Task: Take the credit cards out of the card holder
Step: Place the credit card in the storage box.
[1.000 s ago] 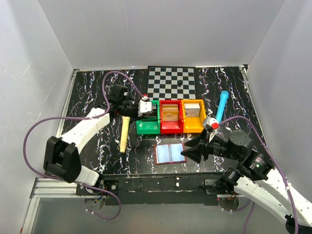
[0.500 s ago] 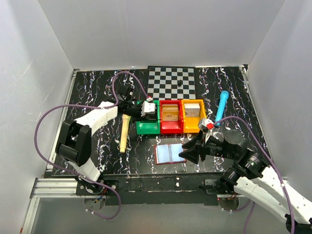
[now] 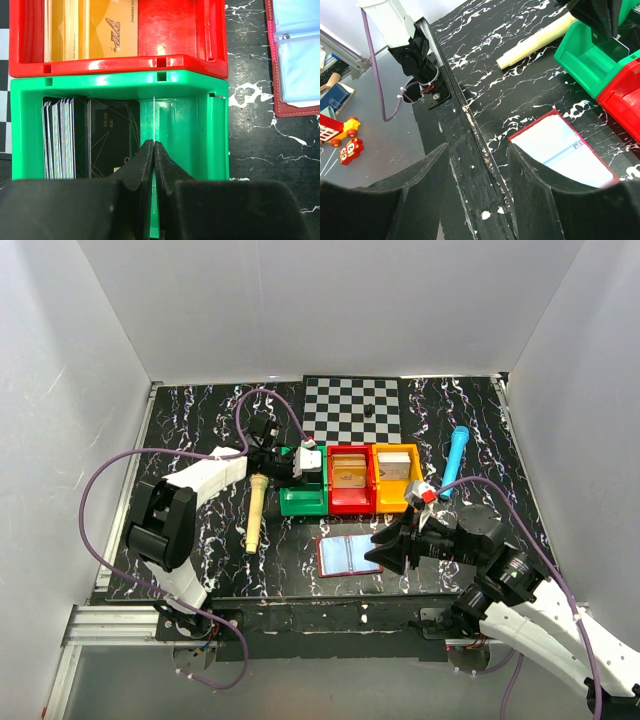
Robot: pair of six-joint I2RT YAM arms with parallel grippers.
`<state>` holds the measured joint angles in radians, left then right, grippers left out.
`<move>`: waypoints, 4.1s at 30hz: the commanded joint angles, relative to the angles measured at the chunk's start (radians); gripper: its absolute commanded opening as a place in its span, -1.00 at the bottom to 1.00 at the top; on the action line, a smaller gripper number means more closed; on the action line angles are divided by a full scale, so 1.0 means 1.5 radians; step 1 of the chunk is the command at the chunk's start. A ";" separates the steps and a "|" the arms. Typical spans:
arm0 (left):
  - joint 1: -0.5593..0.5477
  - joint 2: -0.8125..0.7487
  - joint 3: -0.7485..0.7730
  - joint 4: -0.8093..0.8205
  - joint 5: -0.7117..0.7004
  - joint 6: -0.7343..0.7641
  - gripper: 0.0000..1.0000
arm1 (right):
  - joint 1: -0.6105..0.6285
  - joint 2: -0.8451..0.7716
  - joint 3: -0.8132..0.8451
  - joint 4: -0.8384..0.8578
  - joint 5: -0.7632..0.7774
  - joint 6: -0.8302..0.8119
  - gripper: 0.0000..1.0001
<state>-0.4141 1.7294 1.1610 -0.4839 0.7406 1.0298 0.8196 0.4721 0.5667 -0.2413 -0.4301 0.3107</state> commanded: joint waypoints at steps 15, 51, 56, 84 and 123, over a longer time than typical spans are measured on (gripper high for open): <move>-0.012 0.037 0.006 0.068 -0.045 -0.033 -1.00 | 0.003 0.001 -0.017 0.050 0.009 0.001 0.15; -0.020 0.044 0.010 0.090 -0.084 -0.066 -0.80 | 0.003 0.001 -0.018 0.048 0.015 0.004 0.20; -0.023 0.041 0.012 0.089 -0.090 -0.067 -0.74 | 0.003 0.002 -0.020 0.047 0.015 0.007 0.20; -0.031 0.011 0.040 0.099 -0.139 -0.077 -0.61 | 0.002 0.008 -0.022 0.059 0.012 0.012 0.22; -0.080 -0.244 -0.054 0.219 -0.368 -0.495 0.96 | 0.003 0.049 -0.017 -0.008 0.223 0.082 0.33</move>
<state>-0.5209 1.4731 1.1213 -0.1925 0.3202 0.5381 0.8196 0.5190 0.5400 -0.2279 -0.2737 0.3641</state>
